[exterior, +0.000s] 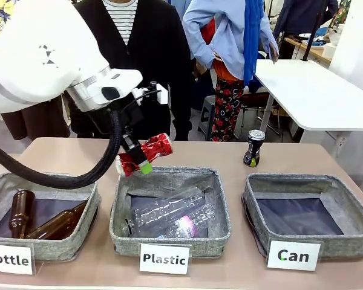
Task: Sort the can waste into the basket.
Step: Pick up the can waste from the table and place it in the right Fabric basket.
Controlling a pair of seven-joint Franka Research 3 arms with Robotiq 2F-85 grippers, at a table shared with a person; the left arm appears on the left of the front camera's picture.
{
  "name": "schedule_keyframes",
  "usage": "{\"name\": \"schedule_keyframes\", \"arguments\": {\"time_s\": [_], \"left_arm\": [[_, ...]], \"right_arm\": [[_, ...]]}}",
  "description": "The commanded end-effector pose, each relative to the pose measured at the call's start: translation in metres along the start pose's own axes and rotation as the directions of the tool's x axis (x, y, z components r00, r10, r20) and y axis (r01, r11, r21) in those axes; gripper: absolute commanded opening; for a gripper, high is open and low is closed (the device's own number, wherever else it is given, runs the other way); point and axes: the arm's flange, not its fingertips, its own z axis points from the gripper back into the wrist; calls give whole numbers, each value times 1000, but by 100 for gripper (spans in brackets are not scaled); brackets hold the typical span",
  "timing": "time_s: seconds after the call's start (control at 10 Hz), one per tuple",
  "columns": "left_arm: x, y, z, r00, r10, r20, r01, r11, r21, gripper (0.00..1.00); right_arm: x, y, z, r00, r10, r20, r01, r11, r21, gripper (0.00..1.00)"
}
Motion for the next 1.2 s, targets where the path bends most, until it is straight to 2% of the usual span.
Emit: {"name": "schedule_keyframes", "arguments": {"time_s": [0.0,0.1,0.3,0.4,0.5,0.6,0.7,0.8,1.1], "left_arm": [[72,-27,-8,992,-113,52,110,993,52,22],[97,-36,-18,983,-169,72,167,985,34,22],[171,-65,-44,948,-303,94,302,953,18,22],[208,-81,-67,923,-368,116,373,927,-29,22],[244,-87,-97,908,-399,126,414,902,-124,22],[271,-92,-134,916,-375,140,396,902,-171,22],[282,-96,-164,931,-335,146,360,911,-200,22],[289,-97,-189,941,-322,105,336,929,-155,22],[285,-94,-208,956,-291,43,294,950,-107,22]], "right_arm": [[-17,9,47,997,-34,-68,30,998,-52,100],[-27,4,71,996,-29,-86,23,997,-73,100],[-47,-10,108,991,-16,-131,11,999,-35,100],[-57,-21,125,984,16,-178,-16,1000,1,100],[-64,-33,140,964,79,-254,-68,996,53,100],[-70,-45,152,971,79,-225,-66,996,66,100],[-73,-52,158,971,93,-222,-73,993,97,100],[-77,-28,135,981,33,-191,-26,999,39,100],[-77,-28,135,981,33,-191,-26,999,39,100]]}}
